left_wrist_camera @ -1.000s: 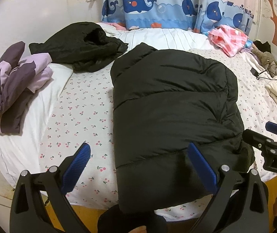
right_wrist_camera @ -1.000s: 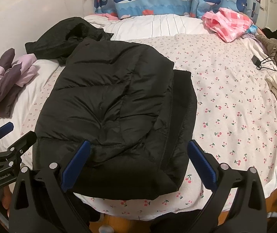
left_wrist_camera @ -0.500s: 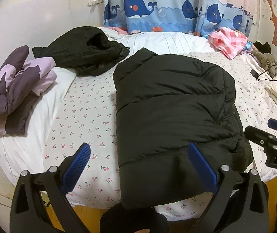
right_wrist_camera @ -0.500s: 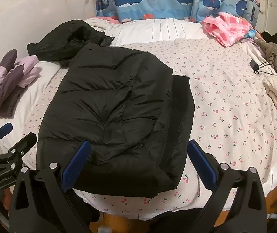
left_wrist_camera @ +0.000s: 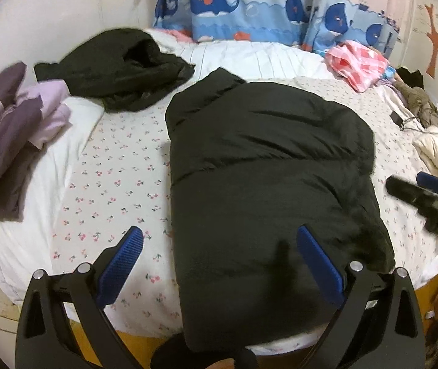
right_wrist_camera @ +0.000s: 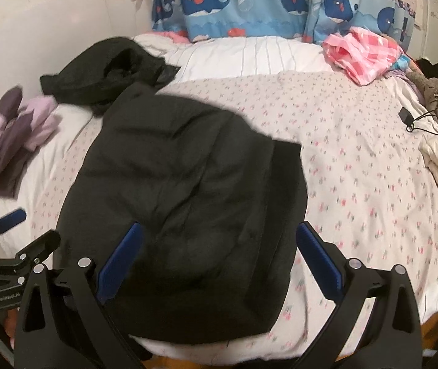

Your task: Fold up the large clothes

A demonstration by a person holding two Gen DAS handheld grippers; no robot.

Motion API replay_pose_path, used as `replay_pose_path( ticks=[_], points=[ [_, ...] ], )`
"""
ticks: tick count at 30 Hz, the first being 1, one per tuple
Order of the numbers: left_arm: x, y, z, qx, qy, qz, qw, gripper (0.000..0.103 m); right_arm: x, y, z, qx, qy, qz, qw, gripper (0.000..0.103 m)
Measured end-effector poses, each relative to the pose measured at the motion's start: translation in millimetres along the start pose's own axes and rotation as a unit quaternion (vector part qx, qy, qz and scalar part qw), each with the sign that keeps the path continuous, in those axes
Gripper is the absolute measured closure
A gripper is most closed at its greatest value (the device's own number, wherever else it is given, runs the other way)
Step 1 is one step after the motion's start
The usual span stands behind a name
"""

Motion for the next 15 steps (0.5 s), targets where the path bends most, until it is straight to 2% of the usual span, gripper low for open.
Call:
replay_pose_path(
  ticks=[1, 4, 7, 10, 12, 15],
  points=[
    [-13, 6, 8, -0.012, -0.027, -0.043, 0.9986, 0.007, 8, 8, 9, -0.001, 0.013, 0.009, 1.000, 0.007],
    [-45, 25, 24, -0.029, -0.098, -0.121, 0.9874, 0.007, 25, 36, 27, -0.021, 0.039, 0.013, 0.999, 0.007],
    [-67, 47, 35, -0.037, -0.129, -0.134, 0.9819, 0.007, 41, 68, 30, -0.065, 0.054, -0.003, 0.996, 0.007],
    [-82, 81, 42, -0.071, -0.160, -0.185, 0.9671, 0.007, 58, 93, 19, -0.103, 0.078, 0.001, 0.992, 0.007],
    [-86, 105, 44, -0.093, -0.167, -0.193, 0.9624, 0.007, 63, 108, 7, -0.124, 0.090, 0.012, 0.988, 0.007],
    [-81, 136, 41, -0.128, -0.173, -0.241, 0.9464, 0.007, 67, 136, -9, -0.153, 0.124, 0.063, 0.978, 0.006]
  ],
)
Point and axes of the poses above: each gripper's, at about its wrist camera, not at the fingertips, and y roughly the way its jaws point, x to its right, z to its top, the point moved 1 cm from there along y, roughly the way its jaws point, and after that the axes turned 11 degrees about -z, right-handed, at the moved point
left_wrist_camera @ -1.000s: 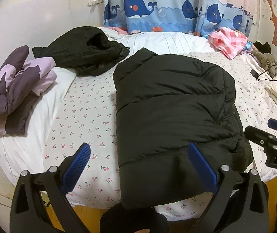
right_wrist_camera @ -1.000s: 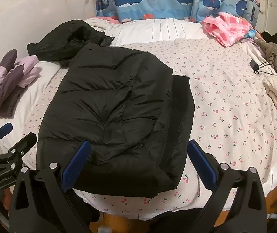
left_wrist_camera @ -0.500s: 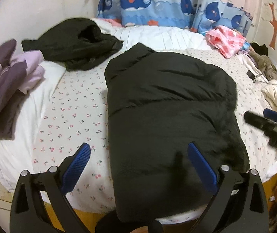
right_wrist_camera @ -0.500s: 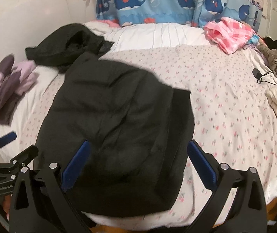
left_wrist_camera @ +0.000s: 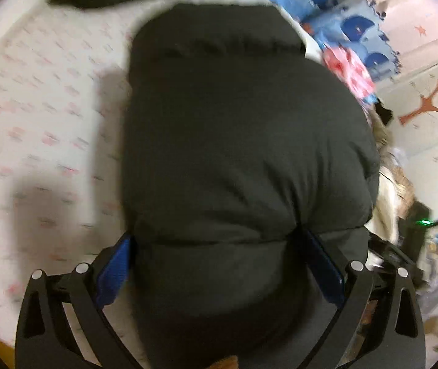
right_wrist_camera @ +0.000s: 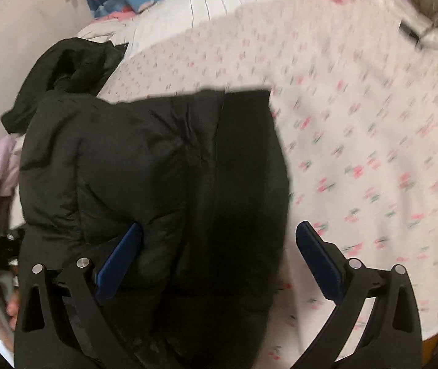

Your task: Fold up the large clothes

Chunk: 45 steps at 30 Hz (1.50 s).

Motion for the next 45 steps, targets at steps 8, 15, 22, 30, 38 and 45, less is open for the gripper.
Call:
replay_pose_path(
  ticks=[8, 15, 22, 30, 38, 45],
  points=[
    [72, -32, -18, 0.041, 0.148, 0.034, 0.9876, 0.007, -50, 19, -15, 0.013, 0.002, 0.181, 0.983, 0.006],
    [65, -100, -45, 0.108, 0.159, 0.154, 0.9692, 0.007, -127, 19, -33, 0.007, -0.110, 0.150, 0.983, 0.006],
    [-7, -87, -51, 0.085, 0.076, 0.171, 0.9787, 0.006, -101, -28, -40, 0.096, -0.072, 0.054, 0.991, 0.006],
    [7, -94, -9, 0.140, 0.076, 0.161, 0.9740, 0.006, -211, -21, 4, 0.121, -0.179, 0.058, 0.975, 0.006],
    [9, -65, -8, 0.091, 0.088, 0.198, 0.9720, 0.006, -175, 8, -6, 0.076, -0.160, 0.032, 0.984, 0.007],
    [2, -81, -76, 0.122, 0.073, 0.248, 0.9584, 0.005, -169, -3, -104, 0.081, -0.233, 0.010, 0.969, 0.007]
  ],
)
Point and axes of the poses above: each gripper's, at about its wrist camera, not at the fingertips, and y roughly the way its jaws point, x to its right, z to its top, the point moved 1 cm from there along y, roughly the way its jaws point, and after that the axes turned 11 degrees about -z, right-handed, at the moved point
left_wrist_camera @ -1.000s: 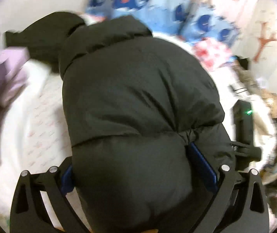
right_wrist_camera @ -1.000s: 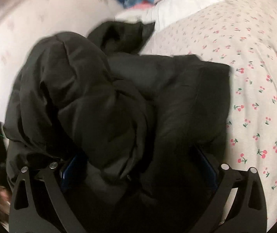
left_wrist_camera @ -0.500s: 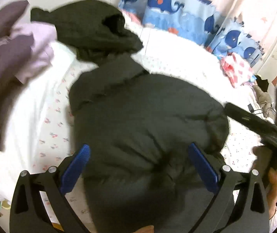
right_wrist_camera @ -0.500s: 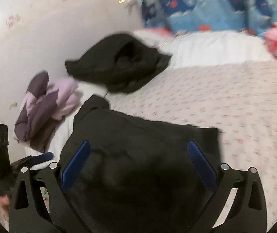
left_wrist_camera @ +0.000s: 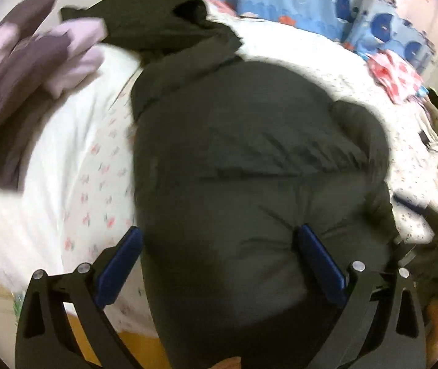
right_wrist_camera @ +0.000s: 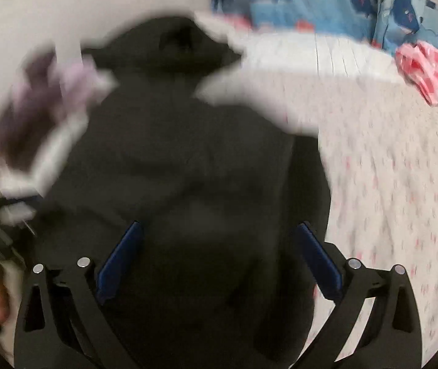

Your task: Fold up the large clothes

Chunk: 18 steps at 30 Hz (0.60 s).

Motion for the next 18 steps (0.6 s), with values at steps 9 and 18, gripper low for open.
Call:
replay_pose_path(
  ticks=[9, 18],
  points=[
    [19, -43, -29, 0.016, -0.006, 0.021, 0.9996, 0.006, -3, -88, -34, 0.040, 0.007, -0.062, 0.997, 0.007],
    [28, -62, -42, -0.006, 0.004, 0.045, 0.9989, 0.006, -12, -123, -45, 0.021, 0.027, -0.095, 0.995, 0.007]
  ],
)
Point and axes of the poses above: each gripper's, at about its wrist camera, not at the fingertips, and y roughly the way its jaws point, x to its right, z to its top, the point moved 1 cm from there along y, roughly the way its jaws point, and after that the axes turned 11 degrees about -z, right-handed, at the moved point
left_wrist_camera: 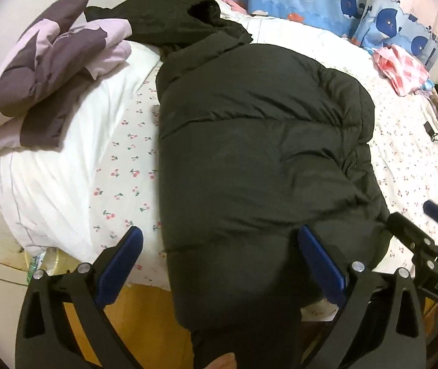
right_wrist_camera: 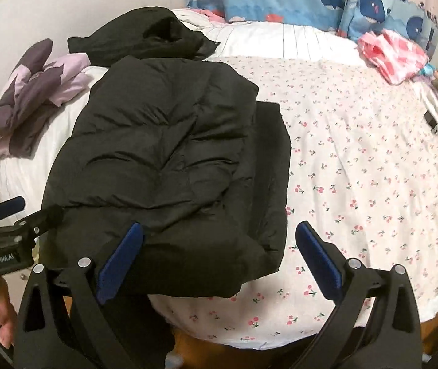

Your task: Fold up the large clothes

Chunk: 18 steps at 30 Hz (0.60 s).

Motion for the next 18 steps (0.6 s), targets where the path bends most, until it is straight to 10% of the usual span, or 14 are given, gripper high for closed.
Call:
replay_pose_path(
  ticks=[18],
  points=[
    [14, -14, -13, 0.018, 0.024, 0.045, 0.9985, 0.006, -20, -5, 11, 0.004, -0.027, -0.008, 1.000, 0.007]
  ],
)
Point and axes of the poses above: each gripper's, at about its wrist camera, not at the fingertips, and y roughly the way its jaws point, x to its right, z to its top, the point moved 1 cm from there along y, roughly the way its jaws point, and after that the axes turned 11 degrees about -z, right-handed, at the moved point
